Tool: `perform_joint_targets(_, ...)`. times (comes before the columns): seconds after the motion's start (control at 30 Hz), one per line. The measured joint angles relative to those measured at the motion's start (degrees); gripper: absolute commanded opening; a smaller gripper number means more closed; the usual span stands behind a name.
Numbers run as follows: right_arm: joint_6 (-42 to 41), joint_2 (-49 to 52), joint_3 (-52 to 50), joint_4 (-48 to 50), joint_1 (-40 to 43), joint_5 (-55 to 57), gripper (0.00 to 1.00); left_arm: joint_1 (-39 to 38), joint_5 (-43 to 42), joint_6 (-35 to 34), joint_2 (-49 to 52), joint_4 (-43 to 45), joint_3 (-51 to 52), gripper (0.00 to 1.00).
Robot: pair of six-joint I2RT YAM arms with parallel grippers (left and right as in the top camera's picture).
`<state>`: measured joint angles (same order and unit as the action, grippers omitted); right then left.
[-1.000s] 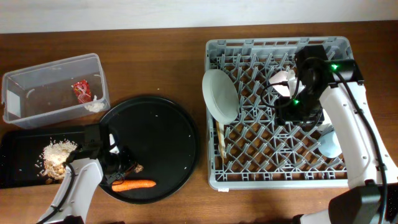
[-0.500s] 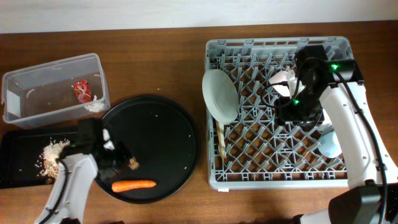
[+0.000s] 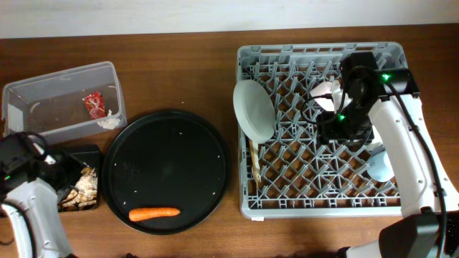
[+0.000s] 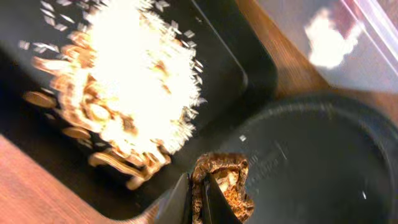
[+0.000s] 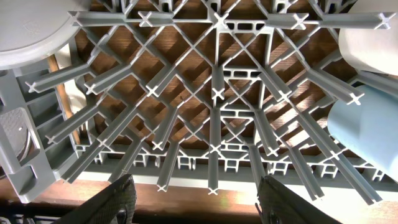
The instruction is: Sort waste into correct bins and load items into the dishwasher rack
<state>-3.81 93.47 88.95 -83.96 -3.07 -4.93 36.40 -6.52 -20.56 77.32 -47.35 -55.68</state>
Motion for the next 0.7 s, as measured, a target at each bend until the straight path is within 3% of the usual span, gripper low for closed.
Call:
perform_joint_targets(0.1,0.0,0.0,0.0,0.0,0.0,0.0,0.66,1.4,1.1,0.0,0.2,0.5,0.0,0.3)
perform_joint_targets(0.2,0.0,0.0,0.0,0.0,0.0,0.0,0.66,1.5,2.1,0.2,1.4,0.5,0.0,0.38)
perform_joint_targets(0.43,0.0,0.0,0.0,0.0,0.0,0.0,0.66,1.5,1.9,0.2,1.8,0.2,0.0,0.43)
perform_joint_targets(0.6,0.0,0.0,0.0,0.0,0.0,0.0,0.66,0.3,-5.4,0.9,1.8,-2.1,0.0,0.44)
perform_joint_targets(0.7,0.0,0.0,0.0,0.0,0.0,0.0,0.66,-5.0,-10.3,2.0,1.8,-7.1,-0.1,0.45)
